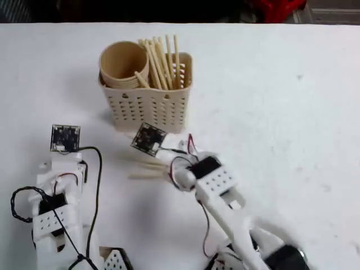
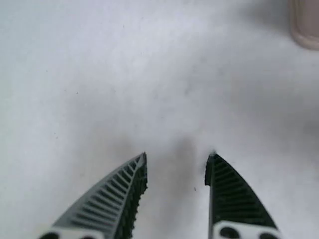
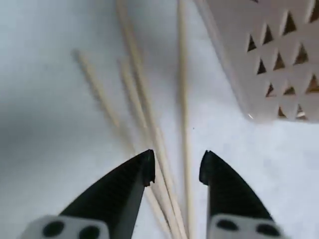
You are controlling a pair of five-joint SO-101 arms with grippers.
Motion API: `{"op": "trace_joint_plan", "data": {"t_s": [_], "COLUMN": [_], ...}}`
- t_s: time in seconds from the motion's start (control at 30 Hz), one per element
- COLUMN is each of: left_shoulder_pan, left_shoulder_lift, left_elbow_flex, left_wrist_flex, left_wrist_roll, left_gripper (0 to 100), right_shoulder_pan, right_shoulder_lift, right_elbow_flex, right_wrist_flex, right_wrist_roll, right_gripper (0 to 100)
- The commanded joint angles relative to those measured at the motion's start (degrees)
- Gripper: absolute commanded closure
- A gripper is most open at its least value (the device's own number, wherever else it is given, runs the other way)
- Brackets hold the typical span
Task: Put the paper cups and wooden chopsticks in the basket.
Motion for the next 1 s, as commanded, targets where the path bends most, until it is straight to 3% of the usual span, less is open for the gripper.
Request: {"op": "trace_joint_plan", "data": {"t_s": [0.0,0.2,0.5,0.7,0.97], "left_shoulder_pan": [0.66,0.66,0.57,0.57,0.57], "left_shoulder_lift": [-0.92,-0.92,-0.92,-0.92,-0.92], "left_elbow_flex": [-0.18,-0.18,-0.18,-0.18,-0.18], "left_wrist_flex": [-1.14,-1.14,-1.05,-1.05,-1.14], "left_wrist_roll": [-0.53,-0.53,-0.53,-0.53,-0.53], "left_gripper": [80,80,80,80,80], "right_shoulder_pan": [0.13,4.26,4.53,4.44,4.09], "right_shoulder_lift": [7.08,17.10,25.63,26.15,19.21], "right_elbow_flex": [-4.57,-12.13,-14.24,-14.15,-13.71], "right_wrist_flex": [-5.49,-5.85,-5.93,-5.76,-1.27], "right_wrist_roll": [0.97,0.97,0.88,2.11,2.37], "right_gripper": [83.7,83.7,83.8,98.4,98.1]}}
